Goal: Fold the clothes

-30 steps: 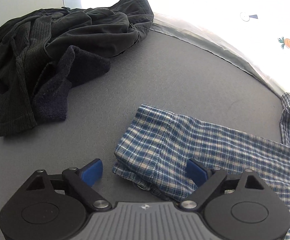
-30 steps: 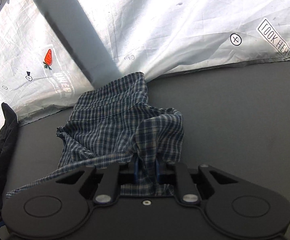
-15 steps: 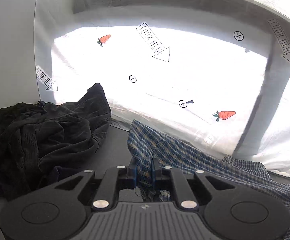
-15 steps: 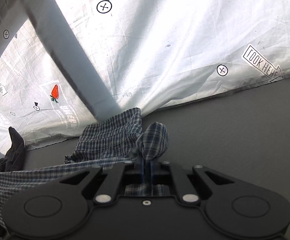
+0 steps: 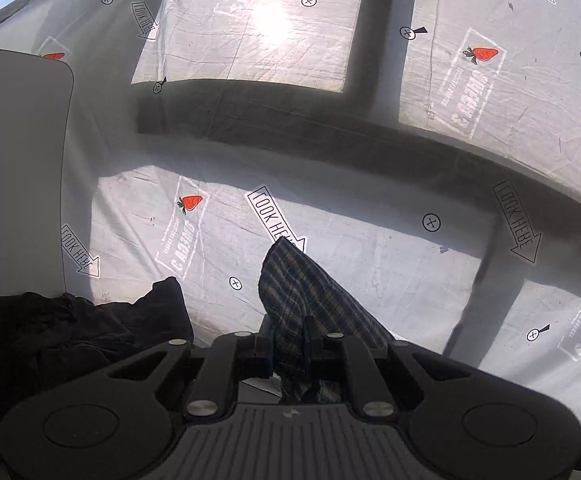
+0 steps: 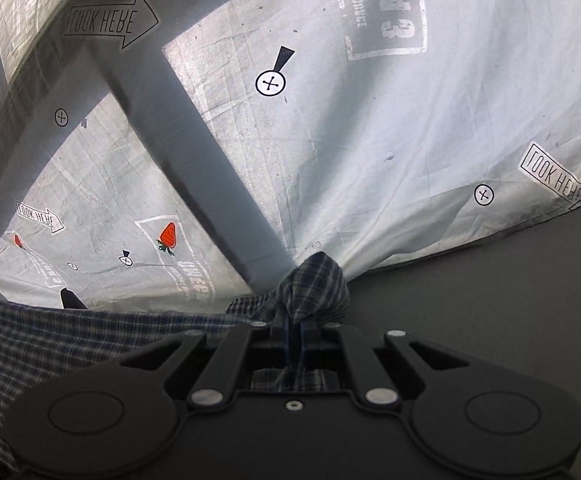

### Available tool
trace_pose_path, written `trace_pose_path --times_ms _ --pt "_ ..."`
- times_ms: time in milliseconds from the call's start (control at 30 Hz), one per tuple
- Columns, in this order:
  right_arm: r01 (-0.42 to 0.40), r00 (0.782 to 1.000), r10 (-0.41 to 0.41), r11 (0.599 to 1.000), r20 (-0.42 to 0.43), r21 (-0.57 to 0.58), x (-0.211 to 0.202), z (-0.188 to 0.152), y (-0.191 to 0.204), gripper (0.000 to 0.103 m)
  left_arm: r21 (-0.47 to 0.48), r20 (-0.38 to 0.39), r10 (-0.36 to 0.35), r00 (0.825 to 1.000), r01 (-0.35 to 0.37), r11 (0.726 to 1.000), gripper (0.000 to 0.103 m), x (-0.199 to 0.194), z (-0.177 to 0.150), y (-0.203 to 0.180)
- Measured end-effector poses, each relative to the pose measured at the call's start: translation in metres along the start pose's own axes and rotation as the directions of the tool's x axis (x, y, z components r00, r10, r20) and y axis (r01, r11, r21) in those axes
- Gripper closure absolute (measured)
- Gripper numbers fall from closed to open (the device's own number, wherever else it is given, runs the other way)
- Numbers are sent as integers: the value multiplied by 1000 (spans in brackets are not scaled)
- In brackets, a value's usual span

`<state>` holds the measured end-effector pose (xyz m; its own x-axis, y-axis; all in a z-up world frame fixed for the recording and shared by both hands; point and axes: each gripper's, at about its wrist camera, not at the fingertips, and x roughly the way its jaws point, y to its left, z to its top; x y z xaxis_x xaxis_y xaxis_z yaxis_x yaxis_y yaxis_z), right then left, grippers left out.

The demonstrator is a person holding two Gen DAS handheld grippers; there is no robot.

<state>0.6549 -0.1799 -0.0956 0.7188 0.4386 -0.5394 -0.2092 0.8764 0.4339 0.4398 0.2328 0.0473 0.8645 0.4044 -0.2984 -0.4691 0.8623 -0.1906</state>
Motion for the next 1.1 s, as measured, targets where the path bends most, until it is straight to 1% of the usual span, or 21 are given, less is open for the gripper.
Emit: trace_pose_path --times_ms 67,167,267,400,467,500,567,667,700,767,800,833,900,967,1033,1100 --pt "9 1000 -10 1000 -25 -8 13 -5 2 98 -10 -48 28 998 -29 1000 89 14 -12 12" --pt "38 996 -39 999 -75 -16 38 -15 3 97 -38 -134 69 989 -74 997 89 36 -36 32" --pt "58 990 -59 998 -127 -11 63 -26 1 97 -61 -220 111 969 -128 990 89 59 -65 49" --pt "96 976 -99 995 -193 -24 94 -41 -1 94 -79 -296 154 943 -185 980 89 79 -94 66" --pt "129 965 -136 991 -224 -47 108 -49 -2 90 -77 -328 170 929 -206 976 89 87 -105 72" --pt "142 959 -151 988 -240 -57 115 -52 -4 82 -74 -344 176 922 -214 974 89 90 -110 75" --pt "137 962 -151 987 -225 -79 120 -57 -4 76 -75 -368 185 911 -227 971 89 96 -117 79" --pt "133 961 -158 984 -225 -121 122 -54 -1 72 -86 -387 186 903 -236 968 89 98 -122 86" --pt "137 962 -163 982 -220 -128 120 -51 -1 68 -89 -388 184 903 -236 968 89 97 -123 87" --pt "144 963 -172 979 -208 -141 116 -47 0 51 -90 -381 180 907 -230 969 89 95 -121 86" --pt "148 963 -176 978 -202 -148 113 -45 0 36 -90 -374 176 911 -224 970 89 93 -118 85" --pt "157 965 -185 975 -187 -155 106 -43 0 25 -89 -366 172 915 -218 972 89 90 -116 83" --pt "168 968 -194 973 -162 -159 86 -43 -2 14 -90 -346 159 925 -201 975 88 83 -111 80" --pt "169 970 -191 975 -149 -148 62 -46 -4 12 -97 -328 142 934 -183 978 88 76 -106 75" --pt "170 969 -191 975 -154 -140 33 -58 -4 4 -107 -312 119 943 -159 981 88 67 -101 70" --pt "185 965 -205 974 -161 -130 7 -71 -2 4 -109 -297 96 950 -134 985 88 58 -99 64"
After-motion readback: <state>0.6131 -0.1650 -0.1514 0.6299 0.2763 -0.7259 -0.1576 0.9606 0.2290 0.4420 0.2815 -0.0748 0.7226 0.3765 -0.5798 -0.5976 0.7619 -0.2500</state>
